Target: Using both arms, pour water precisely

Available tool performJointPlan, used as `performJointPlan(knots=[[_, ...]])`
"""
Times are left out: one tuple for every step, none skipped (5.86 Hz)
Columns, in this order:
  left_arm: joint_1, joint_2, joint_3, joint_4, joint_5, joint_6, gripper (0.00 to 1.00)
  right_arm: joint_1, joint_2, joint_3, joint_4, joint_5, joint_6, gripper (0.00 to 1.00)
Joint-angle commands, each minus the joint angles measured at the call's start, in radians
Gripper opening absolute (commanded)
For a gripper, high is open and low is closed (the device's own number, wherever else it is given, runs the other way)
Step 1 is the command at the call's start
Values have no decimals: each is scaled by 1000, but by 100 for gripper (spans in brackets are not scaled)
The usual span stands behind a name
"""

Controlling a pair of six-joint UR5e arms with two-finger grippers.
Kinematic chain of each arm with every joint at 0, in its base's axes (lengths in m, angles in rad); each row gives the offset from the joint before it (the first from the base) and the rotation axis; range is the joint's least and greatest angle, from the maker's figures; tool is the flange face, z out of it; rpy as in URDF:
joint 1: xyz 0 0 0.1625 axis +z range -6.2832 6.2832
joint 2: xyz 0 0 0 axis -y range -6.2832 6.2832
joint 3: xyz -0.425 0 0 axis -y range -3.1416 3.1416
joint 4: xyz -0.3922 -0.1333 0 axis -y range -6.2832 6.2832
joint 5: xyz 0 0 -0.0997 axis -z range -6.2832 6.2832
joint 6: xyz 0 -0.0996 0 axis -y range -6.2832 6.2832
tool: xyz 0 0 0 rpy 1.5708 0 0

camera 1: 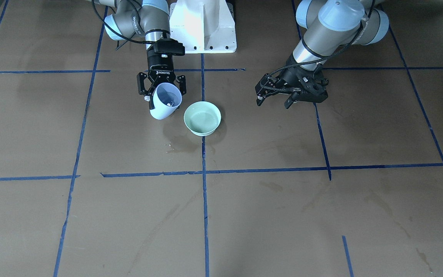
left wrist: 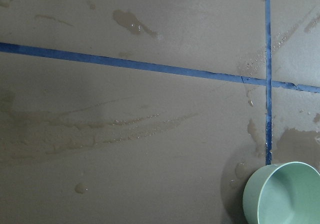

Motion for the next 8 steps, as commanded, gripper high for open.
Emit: performJointPlan(knots=[[0,1,-2,0,8,0,99,6,27,-1,-107,2,-26,12],[0,1,-2,0,9,0,99,8,27,2,-117,3,-84,8],[0,1,-2,0,9,0,99,9,49,0,-121,11,-112,7],[0,1,-2,0,9,0,99,11,53,-1,-147,9,-113,7],[0,1,-3,0,9,0,99,13,59,-1,-202,11,-115,7],[0,3,-3,0,16,0,99,14,72,-1,-253,11,-144,7],[0,3,-6,0,16,0,99,14,75,0,-291,9,-187,7],[0,3,-8,0,16,0,99,16,75,-1,-293,8,-230,7]])
